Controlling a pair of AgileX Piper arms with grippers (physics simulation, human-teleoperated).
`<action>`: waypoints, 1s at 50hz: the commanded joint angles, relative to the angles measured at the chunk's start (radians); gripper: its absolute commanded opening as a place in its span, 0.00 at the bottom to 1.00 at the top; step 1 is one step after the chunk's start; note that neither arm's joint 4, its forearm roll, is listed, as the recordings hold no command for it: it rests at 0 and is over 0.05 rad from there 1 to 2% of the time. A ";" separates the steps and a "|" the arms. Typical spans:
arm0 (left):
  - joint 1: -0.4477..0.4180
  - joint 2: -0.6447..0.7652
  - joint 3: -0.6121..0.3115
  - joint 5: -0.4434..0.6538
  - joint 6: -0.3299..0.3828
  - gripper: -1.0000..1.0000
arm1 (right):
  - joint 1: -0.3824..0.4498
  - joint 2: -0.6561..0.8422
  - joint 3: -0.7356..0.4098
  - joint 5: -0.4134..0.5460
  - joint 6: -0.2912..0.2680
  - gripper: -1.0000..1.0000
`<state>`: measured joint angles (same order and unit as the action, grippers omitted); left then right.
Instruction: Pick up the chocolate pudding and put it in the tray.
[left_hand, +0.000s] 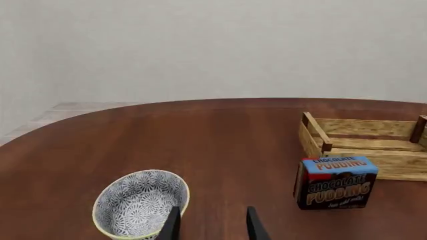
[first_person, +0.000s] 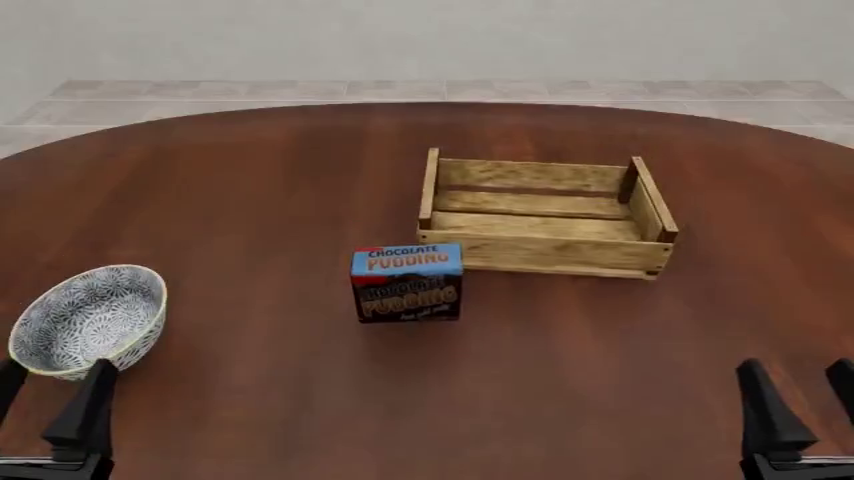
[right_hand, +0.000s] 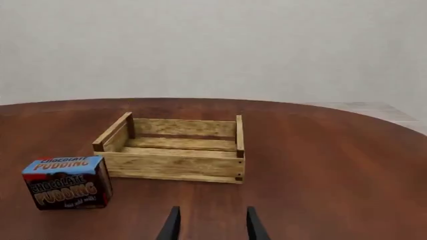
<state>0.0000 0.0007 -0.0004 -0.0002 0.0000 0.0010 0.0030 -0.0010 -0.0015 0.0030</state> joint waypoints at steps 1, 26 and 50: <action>0.000 0.007 -0.004 -0.002 0.000 1.00 | 0.011 0.014 -0.003 -0.010 -0.010 1.00; 0.000 0.007 -0.004 -0.002 0.000 1.00 | 0.017 0.040 -0.049 0.018 -0.019 1.00; 0.000 0.007 -0.004 -0.002 0.000 1.00 | 0.077 0.400 -0.402 0.038 -0.088 1.00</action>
<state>0.0000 0.0075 -0.0043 -0.0019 -0.0001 0.0575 0.2520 -0.2645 0.0244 -0.0637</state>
